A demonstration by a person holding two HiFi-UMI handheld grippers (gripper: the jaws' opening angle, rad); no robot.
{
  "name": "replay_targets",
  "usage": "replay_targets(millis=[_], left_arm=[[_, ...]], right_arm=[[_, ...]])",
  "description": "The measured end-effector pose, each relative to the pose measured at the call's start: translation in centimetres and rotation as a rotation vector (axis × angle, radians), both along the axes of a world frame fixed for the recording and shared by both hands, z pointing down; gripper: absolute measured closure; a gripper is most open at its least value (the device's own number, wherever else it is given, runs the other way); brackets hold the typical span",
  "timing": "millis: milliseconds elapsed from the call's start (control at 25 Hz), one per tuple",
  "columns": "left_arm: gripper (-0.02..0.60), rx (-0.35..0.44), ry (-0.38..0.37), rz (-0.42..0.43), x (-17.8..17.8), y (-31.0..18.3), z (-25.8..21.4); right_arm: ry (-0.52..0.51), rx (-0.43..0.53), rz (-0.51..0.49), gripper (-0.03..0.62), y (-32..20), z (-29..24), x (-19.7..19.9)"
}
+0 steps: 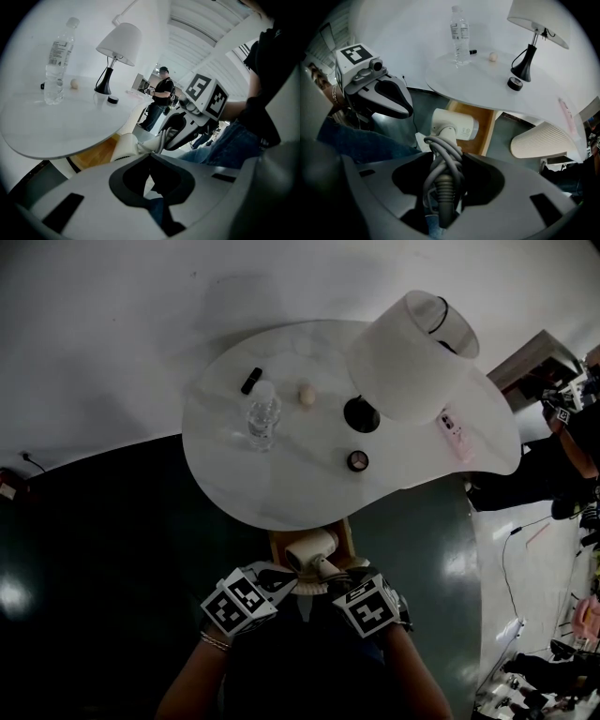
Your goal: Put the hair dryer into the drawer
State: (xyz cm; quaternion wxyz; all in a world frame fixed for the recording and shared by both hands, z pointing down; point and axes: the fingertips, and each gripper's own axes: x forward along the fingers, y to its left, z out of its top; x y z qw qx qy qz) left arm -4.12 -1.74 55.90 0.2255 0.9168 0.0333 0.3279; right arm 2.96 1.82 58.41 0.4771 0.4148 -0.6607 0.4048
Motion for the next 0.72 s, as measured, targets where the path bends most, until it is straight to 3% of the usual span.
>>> replay_targets(millis=[400, 720], left_arm=[[0.574, 0.004, -0.002, 0.013, 1.5, 0.6, 0.4], [0.574, -0.015, -0.011, -0.025, 2.6, 0.6, 0.9]], right_arm=[[-0.02, 0.011, -0.013, 0.384, -1.3, 1.0, 0.7], [-0.019, -0.002, -0.11, 0.384, -2.1, 2.3, 0.3]])
